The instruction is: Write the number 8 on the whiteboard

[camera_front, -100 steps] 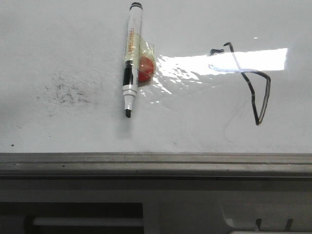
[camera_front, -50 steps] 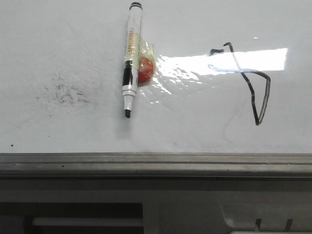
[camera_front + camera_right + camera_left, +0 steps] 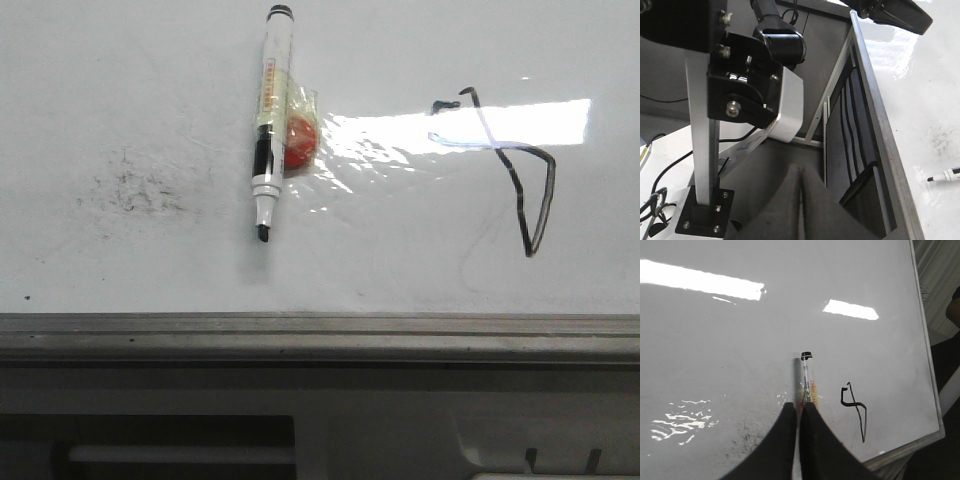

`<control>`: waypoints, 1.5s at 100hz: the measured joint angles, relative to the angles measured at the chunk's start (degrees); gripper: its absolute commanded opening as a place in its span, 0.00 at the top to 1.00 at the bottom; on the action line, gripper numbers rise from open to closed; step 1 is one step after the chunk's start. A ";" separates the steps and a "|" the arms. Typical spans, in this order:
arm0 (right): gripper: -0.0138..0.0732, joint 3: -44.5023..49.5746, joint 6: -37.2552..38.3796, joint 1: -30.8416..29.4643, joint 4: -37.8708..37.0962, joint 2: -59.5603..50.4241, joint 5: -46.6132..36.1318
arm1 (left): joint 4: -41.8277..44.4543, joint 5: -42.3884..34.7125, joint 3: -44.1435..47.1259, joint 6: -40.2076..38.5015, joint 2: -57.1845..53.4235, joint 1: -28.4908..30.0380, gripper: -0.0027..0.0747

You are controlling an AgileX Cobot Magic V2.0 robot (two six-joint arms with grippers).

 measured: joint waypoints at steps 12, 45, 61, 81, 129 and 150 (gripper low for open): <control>0.91 0.00 0.00 0.00 0.00 0.00 0.00 | 12.58 1.12 2.59 -0.26 0.00 2.40 0.99; 0.91 0.00 0.00 0.00 -0.11 0.00 0.00 | 87.62 19.40 16.71 -59.66 -2.63 26.21 0.99; 0.91 0.00 0.00 0.00 -0.11 0.00 0.00 | 110.79 25.38 20.76 -86.20 -10.02 33.13 0.99; 0.91 0.00 0.00 0.00 -0.11 0.00 0.04 | 108.99 27.75 22.02 -92.07 -16.95 42.75 0.99; 0.91 0.00 0.00 0.00 -0.11 0.00 0.13 | 101.75 42.39 22.02 -93.45 -18.24 56.53 0.99; 0.91 0.00 0.00 0.00 -0.11 0.00 0.13 | 101.65 42.50 22.02 -93.45 -18.24 56.64 0.99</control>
